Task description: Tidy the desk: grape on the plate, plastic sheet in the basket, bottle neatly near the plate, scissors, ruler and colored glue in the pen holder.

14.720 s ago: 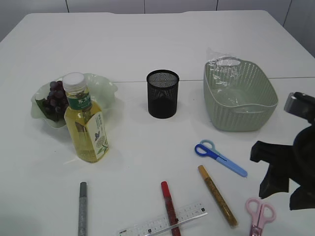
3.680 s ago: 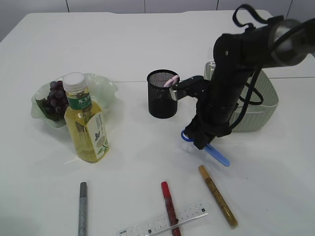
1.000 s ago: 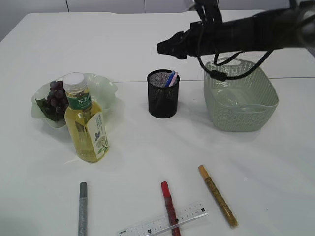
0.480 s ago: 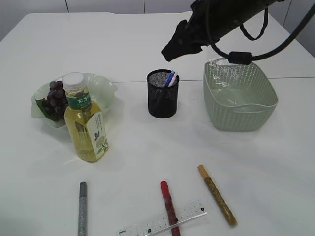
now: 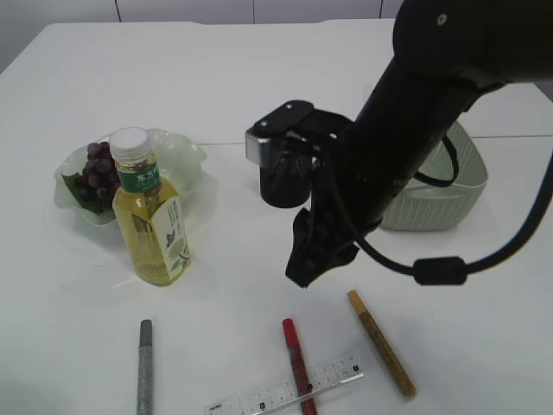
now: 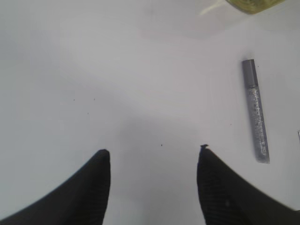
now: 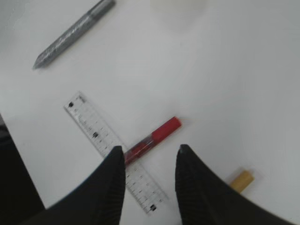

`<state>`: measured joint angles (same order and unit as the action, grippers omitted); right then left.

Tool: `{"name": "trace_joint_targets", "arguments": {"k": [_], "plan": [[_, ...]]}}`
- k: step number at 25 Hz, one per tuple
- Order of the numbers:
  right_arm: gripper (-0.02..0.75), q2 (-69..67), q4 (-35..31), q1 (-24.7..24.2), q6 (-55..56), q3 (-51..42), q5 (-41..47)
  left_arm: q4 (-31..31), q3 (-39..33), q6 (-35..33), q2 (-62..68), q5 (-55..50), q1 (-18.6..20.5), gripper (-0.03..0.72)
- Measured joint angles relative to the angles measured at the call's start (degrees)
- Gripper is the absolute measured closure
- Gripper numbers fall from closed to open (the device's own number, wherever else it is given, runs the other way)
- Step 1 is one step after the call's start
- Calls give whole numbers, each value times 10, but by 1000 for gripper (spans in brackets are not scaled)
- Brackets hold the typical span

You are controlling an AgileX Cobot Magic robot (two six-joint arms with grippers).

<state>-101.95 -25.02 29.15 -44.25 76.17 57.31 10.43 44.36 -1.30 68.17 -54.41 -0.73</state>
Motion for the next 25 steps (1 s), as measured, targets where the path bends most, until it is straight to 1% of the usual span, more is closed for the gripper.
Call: {"name": "trace_joint_targets", "arguments": {"k": [2,5,12,18,21,25], "plan": [[468,4,15,19,0,-20,3,4,0,0,0,4,0,255],[468,4,58,51,0,-32,4,17,0,0,0,21,0,255],[468,2,116,110,-12,-32,3,70,0,0,0,66,0,255],[458,-39,154,174,-15,-32,0,75,0,0,0,89,0,255],[457,-63,187,205,-7,-32,-7,75,0,0,0,91,0,255],[454,-91,220,217,24,-32,-18,73,0,0,0,90,0,255]]}}
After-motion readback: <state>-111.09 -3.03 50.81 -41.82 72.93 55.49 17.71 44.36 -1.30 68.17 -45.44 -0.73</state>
